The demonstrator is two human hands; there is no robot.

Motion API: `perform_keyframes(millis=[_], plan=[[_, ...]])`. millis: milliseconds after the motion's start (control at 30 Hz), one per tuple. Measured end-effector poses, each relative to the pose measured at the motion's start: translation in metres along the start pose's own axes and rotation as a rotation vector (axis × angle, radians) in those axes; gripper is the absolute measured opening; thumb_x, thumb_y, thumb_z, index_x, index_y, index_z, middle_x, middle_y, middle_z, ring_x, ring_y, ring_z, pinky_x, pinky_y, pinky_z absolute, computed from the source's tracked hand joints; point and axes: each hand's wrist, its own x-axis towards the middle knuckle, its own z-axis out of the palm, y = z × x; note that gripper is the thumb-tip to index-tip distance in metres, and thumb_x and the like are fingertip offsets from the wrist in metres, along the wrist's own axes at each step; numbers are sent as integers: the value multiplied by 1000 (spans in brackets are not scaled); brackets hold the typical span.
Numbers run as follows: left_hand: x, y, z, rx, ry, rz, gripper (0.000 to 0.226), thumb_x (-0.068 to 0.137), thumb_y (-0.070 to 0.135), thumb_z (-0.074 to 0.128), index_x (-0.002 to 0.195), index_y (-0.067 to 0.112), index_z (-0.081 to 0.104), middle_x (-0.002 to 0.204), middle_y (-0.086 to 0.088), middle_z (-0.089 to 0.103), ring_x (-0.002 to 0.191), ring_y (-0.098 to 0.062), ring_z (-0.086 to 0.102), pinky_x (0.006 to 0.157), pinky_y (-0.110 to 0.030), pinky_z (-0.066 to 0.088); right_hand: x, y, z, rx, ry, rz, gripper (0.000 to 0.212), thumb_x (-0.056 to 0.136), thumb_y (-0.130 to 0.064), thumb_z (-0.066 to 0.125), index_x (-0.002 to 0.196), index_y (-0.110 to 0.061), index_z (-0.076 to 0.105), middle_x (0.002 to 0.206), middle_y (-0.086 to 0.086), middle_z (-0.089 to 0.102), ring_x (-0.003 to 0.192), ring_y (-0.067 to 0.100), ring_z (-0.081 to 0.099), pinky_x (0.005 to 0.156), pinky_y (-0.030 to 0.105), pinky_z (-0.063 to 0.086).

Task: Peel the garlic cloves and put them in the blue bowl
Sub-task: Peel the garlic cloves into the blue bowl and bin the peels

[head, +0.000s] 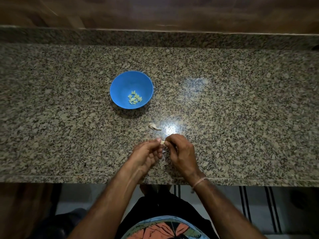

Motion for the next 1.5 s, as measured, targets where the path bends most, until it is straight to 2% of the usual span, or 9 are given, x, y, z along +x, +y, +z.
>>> perform_keyframes(millis=[133,300,500,633,833,967,1200,1333,1500], plan=[[0,-4,1,176,42,212,18,88,21,79,99,10,71,87,-9,73,72,-14,67,70,-28,54,2,2,1,194,-20,151,18,103,-20,64,86,-14,65,77,-3,63,71,20,58,62,30,48],[2,-13,-2,324,110,400,7,96,10,73,103,11,73,92,-7,77,84,-18,70,75,-29,58,2,4,3,504,-71,386,21,103,-31,63,91,-14,68,87,14,69,86,41,66,78,62,57],[4,-15,-5,8,46,207,13,95,8,69,108,9,71,95,-6,74,85,-12,69,73,-24,58,7,2,1,277,-75,261,17,104,-25,65,88,-19,68,76,-2,67,68,19,62,60,34,50],[5,-15,-6,-83,135,185,9,97,2,65,104,7,70,88,-4,73,77,-10,66,68,-22,57,0,12,-1,59,-55,141,7,100,-18,69,95,-15,74,83,-6,68,74,6,61,67,14,48],[9,-15,-20,-287,84,1,15,94,9,68,108,5,69,87,-5,73,71,-11,67,63,-24,58,-3,22,-1,-278,-41,26,24,96,-21,70,119,-17,75,102,-2,72,90,11,58,77,35,56],[9,-16,-18,-267,23,-32,21,84,16,74,102,6,71,86,-5,73,72,-11,67,64,-23,59,8,7,0,156,-123,163,31,98,-11,70,128,-20,72,117,-4,73,106,9,66,91,25,55],[6,-19,-10,-69,112,115,9,95,15,72,99,6,73,83,-6,74,68,-10,65,61,-21,55,11,0,3,584,-161,453,5,98,-12,71,100,-8,72,99,9,75,96,25,74,86,37,63],[8,-24,-15,401,304,341,26,97,0,66,113,19,72,110,2,76,97,-9,71,81,-24,59,7,1,3,689,-136,591,15,99,-20,71,100,-5,70,101,19,72,92,24,70,85,32,59],[2,-24,-16,751,405,627,11,102,26,65,107,31,74,109,16,74,100,-1,68,84,-30,58,8,-6,2,710,-116,648,19,96,-22,74,96,-3,70,91,10,72,85,18,69,79,29,57]])
